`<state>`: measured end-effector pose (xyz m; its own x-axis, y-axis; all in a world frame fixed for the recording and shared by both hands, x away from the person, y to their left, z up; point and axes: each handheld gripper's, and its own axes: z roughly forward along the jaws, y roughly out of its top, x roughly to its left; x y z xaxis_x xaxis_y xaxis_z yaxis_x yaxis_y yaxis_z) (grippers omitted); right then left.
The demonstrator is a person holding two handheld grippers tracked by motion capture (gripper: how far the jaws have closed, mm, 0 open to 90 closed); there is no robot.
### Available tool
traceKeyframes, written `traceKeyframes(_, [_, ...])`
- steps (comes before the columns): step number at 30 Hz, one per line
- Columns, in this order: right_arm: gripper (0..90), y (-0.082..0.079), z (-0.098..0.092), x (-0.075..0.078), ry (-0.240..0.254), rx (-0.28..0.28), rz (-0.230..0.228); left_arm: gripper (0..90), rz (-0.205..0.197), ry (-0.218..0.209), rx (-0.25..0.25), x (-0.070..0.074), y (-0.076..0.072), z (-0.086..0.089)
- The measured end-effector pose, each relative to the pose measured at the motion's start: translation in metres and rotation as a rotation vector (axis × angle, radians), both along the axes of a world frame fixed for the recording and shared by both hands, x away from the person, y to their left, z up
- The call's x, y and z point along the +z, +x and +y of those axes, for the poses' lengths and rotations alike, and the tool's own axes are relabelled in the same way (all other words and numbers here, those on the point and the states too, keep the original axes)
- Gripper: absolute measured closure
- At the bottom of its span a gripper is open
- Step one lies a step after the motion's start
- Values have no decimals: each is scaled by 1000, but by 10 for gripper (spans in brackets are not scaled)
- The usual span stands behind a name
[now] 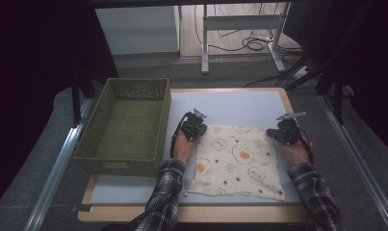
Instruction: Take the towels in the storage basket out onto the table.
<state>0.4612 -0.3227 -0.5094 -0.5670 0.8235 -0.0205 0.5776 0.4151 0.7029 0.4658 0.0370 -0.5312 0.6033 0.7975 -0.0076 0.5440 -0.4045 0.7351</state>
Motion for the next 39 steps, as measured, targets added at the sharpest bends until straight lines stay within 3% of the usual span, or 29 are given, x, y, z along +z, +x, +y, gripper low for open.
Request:
traceKeyframes(4, [868, -9, -4, 10, 40, 5, -37, 853, -19, -27, 10, 6, -8, 5])
traceKeyframes(11, [865, -26, -9, 25, 39, 41, -71, 851, -67, -50, 8, 20, -31, 10])
traceKeyframes(17, [867, -47, -17, 29, 68, 53, -85, 848, -95, -68, 12, 22, -50, 12])
traceKeyframes(26, [866, -80, -28, 28, 128, 80, -84, 847, -125, -72, -17, 20, -84, 12])
traceKeyframes(31, [865, -94, -28, 29, 122, 108, -75, 845, -125, -77, -31, 20, -98, 15])
traceKeyframes(35, [865, -108, -27, 29, 114, 129, -65, 845, -125, -106, -51, 21, -112, 18])
traceKeyframes(39, [865, -129, -26, 29, 108, 154, -64, 845, -133, -110, -73, 22, -128, 19])
